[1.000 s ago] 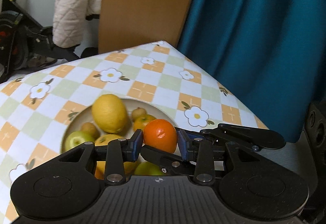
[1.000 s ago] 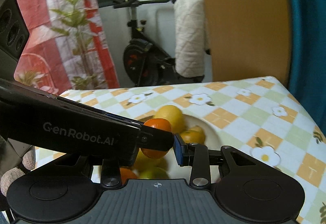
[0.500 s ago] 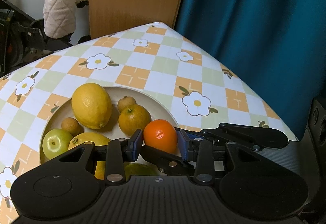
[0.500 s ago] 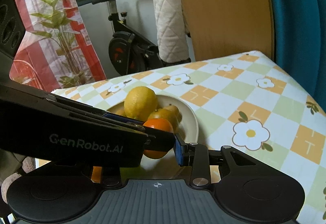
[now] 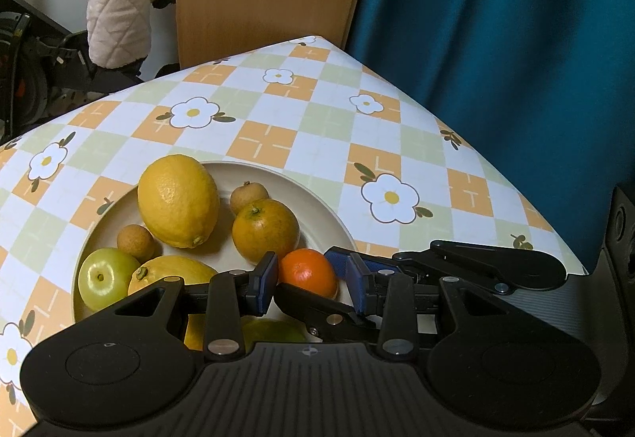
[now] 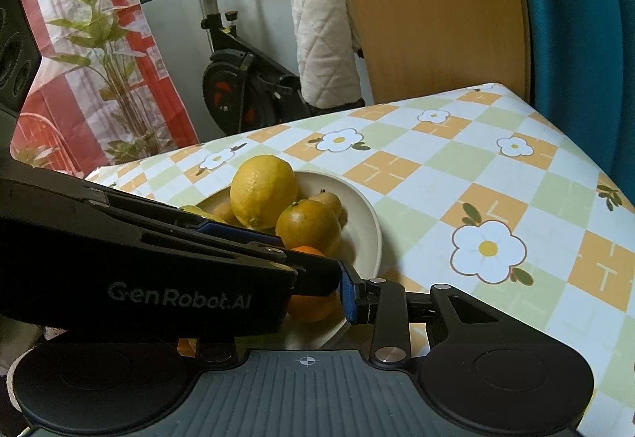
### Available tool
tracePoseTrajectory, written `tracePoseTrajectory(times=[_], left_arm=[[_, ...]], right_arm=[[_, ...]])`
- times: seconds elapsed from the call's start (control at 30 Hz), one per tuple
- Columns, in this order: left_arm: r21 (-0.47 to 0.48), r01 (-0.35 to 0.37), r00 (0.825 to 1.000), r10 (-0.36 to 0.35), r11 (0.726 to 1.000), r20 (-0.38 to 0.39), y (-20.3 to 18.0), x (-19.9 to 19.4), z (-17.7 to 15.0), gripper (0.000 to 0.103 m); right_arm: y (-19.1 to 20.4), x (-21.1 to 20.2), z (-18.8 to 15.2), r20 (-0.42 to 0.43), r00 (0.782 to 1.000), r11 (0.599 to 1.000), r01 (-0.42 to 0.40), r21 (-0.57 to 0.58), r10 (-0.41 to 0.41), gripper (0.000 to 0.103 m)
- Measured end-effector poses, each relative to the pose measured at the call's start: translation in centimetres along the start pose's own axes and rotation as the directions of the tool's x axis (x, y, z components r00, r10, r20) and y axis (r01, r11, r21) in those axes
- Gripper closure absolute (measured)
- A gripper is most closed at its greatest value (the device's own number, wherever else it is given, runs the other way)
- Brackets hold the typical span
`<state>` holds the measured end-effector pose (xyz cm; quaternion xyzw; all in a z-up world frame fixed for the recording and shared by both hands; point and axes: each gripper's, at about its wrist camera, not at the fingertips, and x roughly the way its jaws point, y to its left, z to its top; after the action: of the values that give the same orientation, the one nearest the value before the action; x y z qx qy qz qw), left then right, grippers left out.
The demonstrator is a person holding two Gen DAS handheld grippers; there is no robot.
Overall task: Organize fruits
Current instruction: 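Carry the tangerine onto the beige plate and open the left gripper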
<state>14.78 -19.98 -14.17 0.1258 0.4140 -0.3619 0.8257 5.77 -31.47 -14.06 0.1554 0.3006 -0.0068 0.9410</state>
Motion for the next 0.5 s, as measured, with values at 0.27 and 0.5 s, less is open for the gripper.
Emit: tracePoseTrajectory(times=[0.27,0.5], left_arm=[[-0.003,-0.007,1.000,0.007,1.000,0.009,0.1,-0.3,-0.2,0.059],[-0.006,-0.022,0.999,0.022,1.000,0.030,0.2,-1.2,-0.2,0.056]], right_arm=[[0.0,0.0,0.1,-0.006,1.000,1.000,0.006,-0.004,-0.006,0.067],[0.0,-0.2,0.3,-0.004,1.000,1.000,0.020,-0.011,-0.020,0.065]])
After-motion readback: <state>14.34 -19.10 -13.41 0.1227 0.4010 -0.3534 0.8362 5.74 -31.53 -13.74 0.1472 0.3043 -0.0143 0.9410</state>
